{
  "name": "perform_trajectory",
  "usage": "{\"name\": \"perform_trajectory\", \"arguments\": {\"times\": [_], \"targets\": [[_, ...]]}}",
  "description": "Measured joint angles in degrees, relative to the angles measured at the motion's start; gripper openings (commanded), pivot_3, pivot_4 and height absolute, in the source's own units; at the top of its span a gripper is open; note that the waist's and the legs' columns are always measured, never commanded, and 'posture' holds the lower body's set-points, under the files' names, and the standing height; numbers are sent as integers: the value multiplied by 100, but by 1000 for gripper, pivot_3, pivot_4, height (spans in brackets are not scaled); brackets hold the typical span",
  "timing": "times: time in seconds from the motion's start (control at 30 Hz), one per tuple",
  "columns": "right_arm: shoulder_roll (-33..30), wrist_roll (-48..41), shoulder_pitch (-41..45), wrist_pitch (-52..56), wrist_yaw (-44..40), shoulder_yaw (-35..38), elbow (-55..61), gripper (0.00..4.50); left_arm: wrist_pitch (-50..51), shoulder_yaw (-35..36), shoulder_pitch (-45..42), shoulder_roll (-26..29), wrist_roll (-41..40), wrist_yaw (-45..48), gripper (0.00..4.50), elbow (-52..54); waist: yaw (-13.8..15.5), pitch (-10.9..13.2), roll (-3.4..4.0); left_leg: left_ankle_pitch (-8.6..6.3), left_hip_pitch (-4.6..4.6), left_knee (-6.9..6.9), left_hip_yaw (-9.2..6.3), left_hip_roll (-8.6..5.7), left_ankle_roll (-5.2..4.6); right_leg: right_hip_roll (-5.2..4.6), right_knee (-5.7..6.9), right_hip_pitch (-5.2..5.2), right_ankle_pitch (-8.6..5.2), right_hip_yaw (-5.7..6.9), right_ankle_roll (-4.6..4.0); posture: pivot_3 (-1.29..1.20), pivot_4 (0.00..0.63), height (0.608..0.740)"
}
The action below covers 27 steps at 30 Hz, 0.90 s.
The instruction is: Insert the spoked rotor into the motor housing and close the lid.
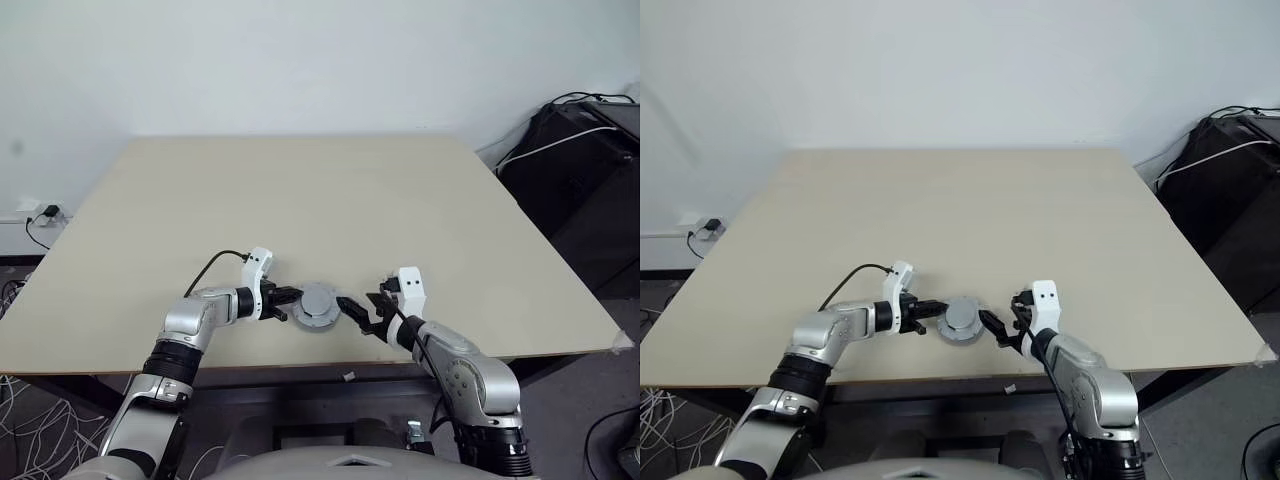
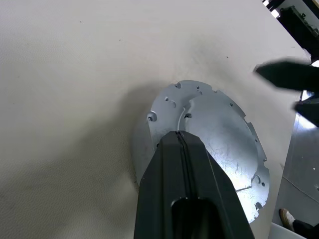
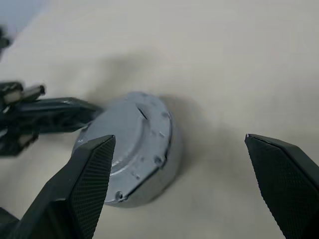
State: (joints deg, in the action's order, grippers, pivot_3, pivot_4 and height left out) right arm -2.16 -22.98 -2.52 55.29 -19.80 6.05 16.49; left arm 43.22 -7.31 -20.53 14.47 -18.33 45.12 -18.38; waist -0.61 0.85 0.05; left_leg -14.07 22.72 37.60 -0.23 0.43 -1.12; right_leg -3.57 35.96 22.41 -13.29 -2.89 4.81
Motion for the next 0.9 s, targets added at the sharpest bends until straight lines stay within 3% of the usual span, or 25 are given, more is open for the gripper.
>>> {"name": "perform_trajectory", "arguments": {"times": [0.1,0.4,0.9], "targets": [[507,-483,87,653,356,569,-231,4471,-2,0,-9,-10,21,9,0,-6,-2,2,6,-7,1,-1,0,8,11,-5,0,1,0,0,0,0,0,740],[647,-1692,390,1450,914,1499,-717,4471,-12,-1,-12,-29,39,-2,0,-10,-9,0,14,-5,2,-8,1,-3,8,-9,-5,1,-1,2,0,0,0,740],[670,-2929,479,1746,1244,1581,-1110,4471,-26,7,32,-36,35,-11,0,48,-30,1,23,-1,4,-15,1,0,-1,-7,-10,6,-4,1,-2,0,0,740]]}}
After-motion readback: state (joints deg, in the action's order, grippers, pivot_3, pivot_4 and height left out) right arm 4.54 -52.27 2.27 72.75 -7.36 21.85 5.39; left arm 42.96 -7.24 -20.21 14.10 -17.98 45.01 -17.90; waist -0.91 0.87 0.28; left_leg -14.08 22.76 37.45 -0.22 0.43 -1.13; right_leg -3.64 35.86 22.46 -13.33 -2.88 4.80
